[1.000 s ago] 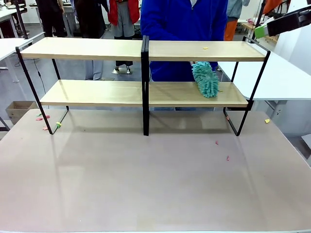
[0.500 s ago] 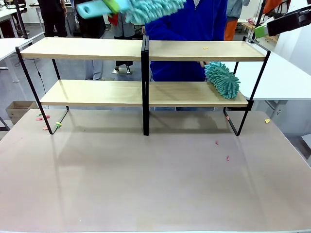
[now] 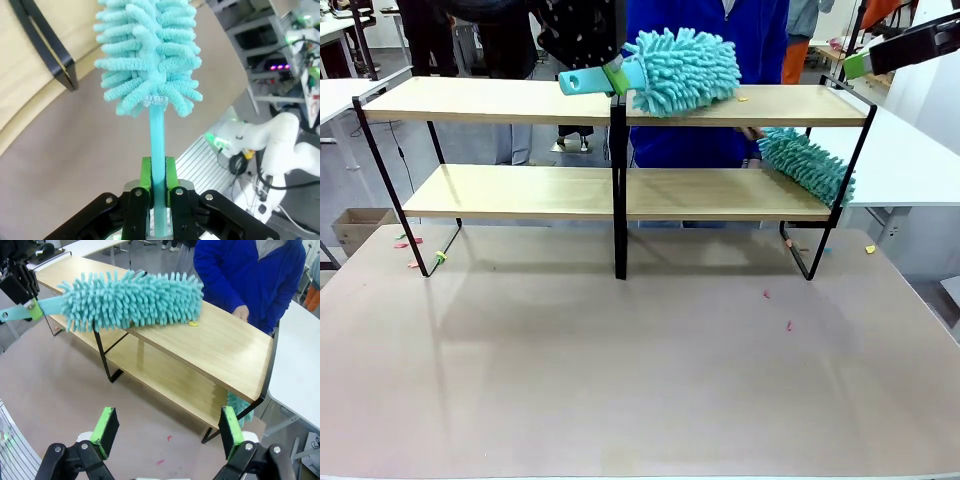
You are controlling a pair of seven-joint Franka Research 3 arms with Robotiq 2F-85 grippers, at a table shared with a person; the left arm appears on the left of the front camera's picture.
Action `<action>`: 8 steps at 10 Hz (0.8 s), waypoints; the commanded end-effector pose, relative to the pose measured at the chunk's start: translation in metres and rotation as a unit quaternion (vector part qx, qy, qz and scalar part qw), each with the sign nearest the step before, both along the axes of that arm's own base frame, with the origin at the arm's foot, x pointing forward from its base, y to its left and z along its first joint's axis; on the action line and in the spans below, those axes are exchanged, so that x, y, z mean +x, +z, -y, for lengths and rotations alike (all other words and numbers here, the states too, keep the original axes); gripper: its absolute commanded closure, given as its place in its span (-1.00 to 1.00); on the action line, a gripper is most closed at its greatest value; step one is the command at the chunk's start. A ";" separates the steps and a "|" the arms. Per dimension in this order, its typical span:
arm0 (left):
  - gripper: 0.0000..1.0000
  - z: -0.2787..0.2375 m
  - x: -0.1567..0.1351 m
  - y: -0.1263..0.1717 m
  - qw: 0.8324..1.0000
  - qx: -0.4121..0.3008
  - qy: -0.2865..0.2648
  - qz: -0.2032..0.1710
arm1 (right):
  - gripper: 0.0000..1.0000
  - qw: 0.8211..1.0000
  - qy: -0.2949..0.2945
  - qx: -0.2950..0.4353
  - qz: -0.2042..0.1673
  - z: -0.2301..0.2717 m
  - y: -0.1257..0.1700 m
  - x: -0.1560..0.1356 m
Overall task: Clean the shelves.
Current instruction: Clean another randomly selected level of the Shelf with the Duster.
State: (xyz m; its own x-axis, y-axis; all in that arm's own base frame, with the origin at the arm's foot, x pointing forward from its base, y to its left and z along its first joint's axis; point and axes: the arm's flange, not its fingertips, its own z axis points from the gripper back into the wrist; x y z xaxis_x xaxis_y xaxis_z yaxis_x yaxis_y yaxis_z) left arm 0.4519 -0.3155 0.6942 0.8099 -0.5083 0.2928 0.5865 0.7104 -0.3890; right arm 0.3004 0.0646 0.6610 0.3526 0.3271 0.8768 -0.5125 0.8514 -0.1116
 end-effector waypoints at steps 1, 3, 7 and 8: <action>0.74 0.007 0.003 0.011 1.000 0.016 -0.011 -0.007 | -1.00 1.000 -0.001 0.000 0.001 0.001 0.001 0.001; 0.74 0.016 0.007 0.011 0.999 0.015 -0.030 -0.002 | -1.00 1.000 -0.001 0.000 0.001 0.001 0.001 0.001; 0.74 0.012 -0.007 0.011 0.969 -0.006 -0.247 0.012 | -1.00 1.000 -0.001 0.000 0.001 0.001 0.001 0.001; 0.74 0.011 -0.015 0.009 0.952 0.014 -0.305 0.011 | -1.00 1.000 -0.001 0.000 0.001 0.001 0.001 0.001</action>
State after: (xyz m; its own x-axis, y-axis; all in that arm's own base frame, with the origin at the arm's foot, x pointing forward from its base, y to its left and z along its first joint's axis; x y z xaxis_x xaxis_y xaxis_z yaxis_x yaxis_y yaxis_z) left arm 0.4370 -0.3359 0.7000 0.4820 -0.8245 0.2964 0.8537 0.3657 -0.3708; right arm 0.3005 0.0646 0.6609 0.3527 0.3271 0.8767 -0.5124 0.8514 -0.1115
